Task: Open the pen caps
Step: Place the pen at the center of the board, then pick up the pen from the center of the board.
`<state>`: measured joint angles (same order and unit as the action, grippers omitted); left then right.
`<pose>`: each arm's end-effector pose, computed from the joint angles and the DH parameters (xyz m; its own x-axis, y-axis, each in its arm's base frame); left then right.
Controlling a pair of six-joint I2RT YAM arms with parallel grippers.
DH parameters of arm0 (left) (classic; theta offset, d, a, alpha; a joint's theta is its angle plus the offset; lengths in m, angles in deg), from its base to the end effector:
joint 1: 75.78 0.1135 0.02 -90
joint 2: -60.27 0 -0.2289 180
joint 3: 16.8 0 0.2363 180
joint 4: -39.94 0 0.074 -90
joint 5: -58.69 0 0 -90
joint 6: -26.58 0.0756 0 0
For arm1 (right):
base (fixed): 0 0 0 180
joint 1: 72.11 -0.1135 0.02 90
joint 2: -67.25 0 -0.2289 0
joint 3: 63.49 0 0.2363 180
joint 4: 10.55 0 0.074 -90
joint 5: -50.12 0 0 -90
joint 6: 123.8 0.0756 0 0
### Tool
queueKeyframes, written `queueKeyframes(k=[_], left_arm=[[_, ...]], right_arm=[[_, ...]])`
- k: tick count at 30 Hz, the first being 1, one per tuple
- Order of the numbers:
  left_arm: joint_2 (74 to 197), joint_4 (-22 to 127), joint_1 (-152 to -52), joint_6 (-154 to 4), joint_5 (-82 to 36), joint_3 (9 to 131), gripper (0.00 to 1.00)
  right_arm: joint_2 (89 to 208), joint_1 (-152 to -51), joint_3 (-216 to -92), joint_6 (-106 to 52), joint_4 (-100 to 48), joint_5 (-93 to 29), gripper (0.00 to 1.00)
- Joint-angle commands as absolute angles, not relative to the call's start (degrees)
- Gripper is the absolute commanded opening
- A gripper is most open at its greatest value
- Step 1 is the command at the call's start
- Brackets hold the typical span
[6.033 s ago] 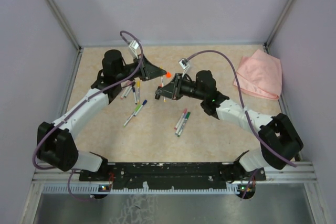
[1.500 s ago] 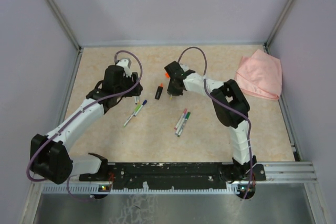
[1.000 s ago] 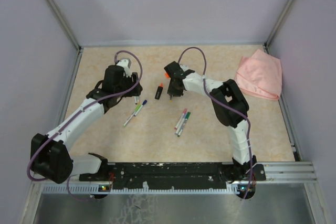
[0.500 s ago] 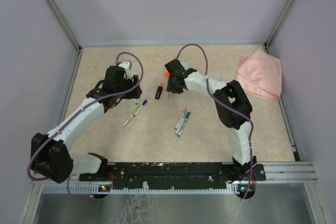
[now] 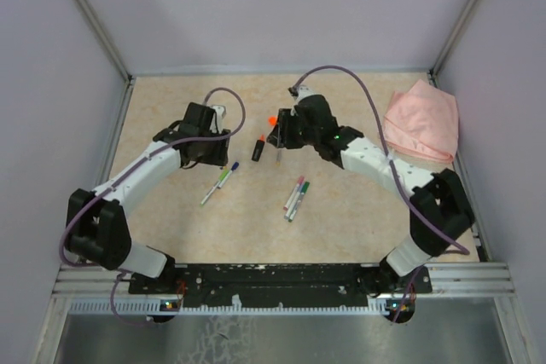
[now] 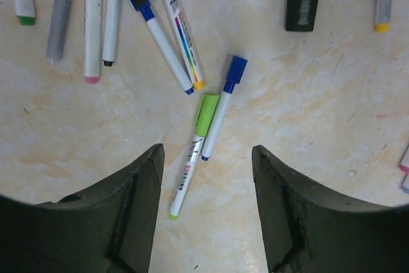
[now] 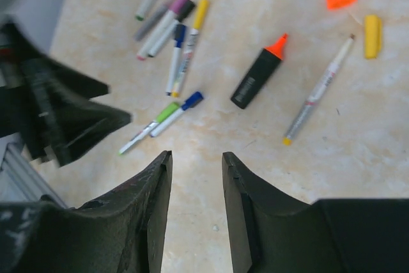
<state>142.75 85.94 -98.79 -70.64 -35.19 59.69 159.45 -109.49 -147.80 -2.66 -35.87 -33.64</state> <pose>0.2938 -0.1192 0.1980 -0.7637 0.1881 -0.6176 0.2577 0.9659 -0.0245 0.3030 0.2419 0.2281 -0.7220 0.0953 -0.6853 -0.3533 0.8008 0.4836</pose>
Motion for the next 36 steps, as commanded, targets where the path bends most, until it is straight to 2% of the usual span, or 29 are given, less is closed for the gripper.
queueKeyframes(k=[1,3,6,7,11,15,23,36], left_arm=[[145.79,92.82,-98.49,-67.78,-35.90,61.54,0.61],[146.87,93.73,-98.46,-67.61,-35.86,61.18,0.58],[147.53,94.86,-98.33,-67.65,-34.86,61.06,0.54],[147.69,95.01,-98.30,-67.72,-34.40,60.91,0.53],[148.07,96.83,-98.19,-68.14,-34.08,59.84,0.50],[147.64,96.55,-97.82,-68.49,-34.08,57.06,0.48],[149.47,97.53,-97.45,-69.46,-31.91,55.63,0.42],[157.41,97.99,-97.47,-69.69,-34.04,58.33,0.45]], right_arm=[[148.57,-110.00,-141.48,-8.85,-19.58,-25.32,0.38],[145.20,-109.99,-137.02,-9.65,-14.49,-24.10,0.43],[144.31,-109.33,-130.27,-5.89,-7.63,-22.90,0.65],[144.97,-108.32,-129.18,-4.70,-6.06,-18.90,0.67],[148.22,-107.93,-129.15,-2.85,-6.50,-9.97,0.62],[147.04,-108.72,-124.58,-0.32,-0.73,-11.31,0.61],[147.32,-108.70,-124.35,-0.62,-1.48,-11.07,0.60],[146.59,-108.70,-122.10,0.41,-0.48,-10.08,0.59]])
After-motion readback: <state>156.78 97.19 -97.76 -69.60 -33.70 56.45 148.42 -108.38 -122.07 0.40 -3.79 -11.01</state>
